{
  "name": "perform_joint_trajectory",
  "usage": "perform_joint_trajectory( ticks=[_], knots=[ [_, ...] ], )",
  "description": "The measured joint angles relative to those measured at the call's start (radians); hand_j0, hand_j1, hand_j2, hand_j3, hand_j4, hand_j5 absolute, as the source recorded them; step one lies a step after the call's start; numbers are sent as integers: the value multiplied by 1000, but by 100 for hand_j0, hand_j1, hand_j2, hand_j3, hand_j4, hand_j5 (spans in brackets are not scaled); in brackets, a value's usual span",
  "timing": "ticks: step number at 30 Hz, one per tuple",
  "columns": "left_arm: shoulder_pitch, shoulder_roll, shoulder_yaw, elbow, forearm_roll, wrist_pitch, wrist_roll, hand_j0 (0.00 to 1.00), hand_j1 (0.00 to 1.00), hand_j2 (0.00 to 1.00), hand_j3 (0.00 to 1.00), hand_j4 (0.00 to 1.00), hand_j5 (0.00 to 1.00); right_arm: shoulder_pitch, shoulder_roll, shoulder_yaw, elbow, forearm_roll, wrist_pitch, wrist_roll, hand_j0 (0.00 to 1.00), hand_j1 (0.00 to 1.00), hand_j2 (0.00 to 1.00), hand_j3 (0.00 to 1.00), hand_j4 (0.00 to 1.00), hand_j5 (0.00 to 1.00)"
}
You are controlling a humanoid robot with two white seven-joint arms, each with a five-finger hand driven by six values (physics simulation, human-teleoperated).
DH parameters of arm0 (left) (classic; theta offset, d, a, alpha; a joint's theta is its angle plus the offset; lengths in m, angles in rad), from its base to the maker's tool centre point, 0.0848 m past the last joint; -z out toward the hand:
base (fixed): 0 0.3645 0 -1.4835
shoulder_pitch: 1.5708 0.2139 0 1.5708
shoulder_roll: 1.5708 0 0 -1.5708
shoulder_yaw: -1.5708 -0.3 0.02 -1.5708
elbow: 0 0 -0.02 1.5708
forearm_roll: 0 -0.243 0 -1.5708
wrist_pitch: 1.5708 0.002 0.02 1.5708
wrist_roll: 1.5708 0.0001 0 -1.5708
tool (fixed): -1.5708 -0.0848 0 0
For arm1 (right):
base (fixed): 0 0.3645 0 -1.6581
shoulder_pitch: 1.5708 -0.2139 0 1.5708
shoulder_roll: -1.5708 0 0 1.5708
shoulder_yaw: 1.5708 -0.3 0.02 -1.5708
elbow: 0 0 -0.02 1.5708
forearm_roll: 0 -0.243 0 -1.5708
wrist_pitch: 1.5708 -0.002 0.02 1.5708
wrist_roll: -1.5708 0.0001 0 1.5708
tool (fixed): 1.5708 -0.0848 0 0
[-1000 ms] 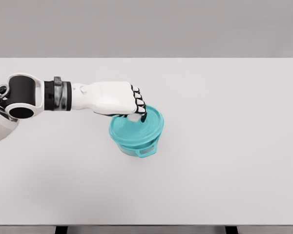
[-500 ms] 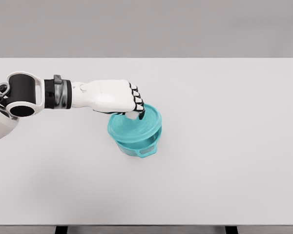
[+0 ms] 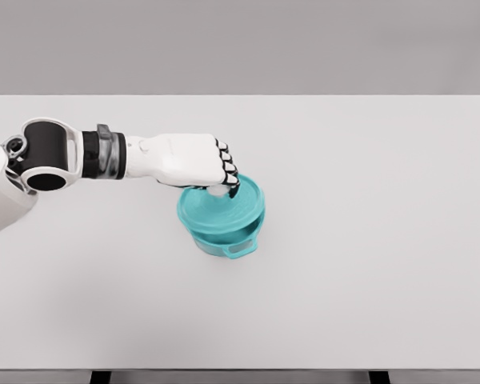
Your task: Cover the pot with left arm
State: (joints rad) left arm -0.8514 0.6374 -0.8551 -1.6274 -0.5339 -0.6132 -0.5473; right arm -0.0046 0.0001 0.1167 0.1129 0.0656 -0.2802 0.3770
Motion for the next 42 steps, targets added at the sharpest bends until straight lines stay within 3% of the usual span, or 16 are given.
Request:
perform_joint_trajectory(
  ticks=[13, 19, 29, 32, 34, 38, 42],
  knots=[
    [-2, -4, 3, 19, -26, 0, 1, 55, 55, 55, 55, 55, 55, 0, 0, 0, 0, 0, 0, 0, 100, 100, 100, 100, 100, 100],
    [-2, -9, 3, 17, -27, 0, 5, 68, 68, 68, 68, 68, 68, 0, 0, 0, 0, 0, 0, 0, 100, 100, 100, 100, 100, 100],
    [2, -16, 3, 17, -27, 0, 8, 70, 70, 70, 70, 70, 70, 0, 0, 0, 0, 0, 0, 0, 100, 100, 100, 100, 100, 100],
    [-2, -16, 5, 17, -26, 0, 9, 83, 83, 83, 83, 83, 83, 0, 0, 0, 0, 1, 0, 0, 100, 100, 100, 100, 100, 100],
    [-21, -6, 10, 14, -20, 0, 9, 100, 100, 100, 100, 100, 100, 0, 0, 0, 0, 1, 0, 0, 100, 100, 100, 100, 100, 100],
    [-18, 112, 58, -11, 121, 0, 20, 100, 100, 100, 100, 100, 100, 0, 0, 0, 0, 0, 0, 0, 100, 100, 100, 100, 100, 100],
    [66, 253, 99, -16, 294, -1, 24, 100, 100, 100, 100, 100, 100, 0, 0, 0, 0, 0, 0, 0, 100, 100, 100, 100, 100, 100]
  ],
)
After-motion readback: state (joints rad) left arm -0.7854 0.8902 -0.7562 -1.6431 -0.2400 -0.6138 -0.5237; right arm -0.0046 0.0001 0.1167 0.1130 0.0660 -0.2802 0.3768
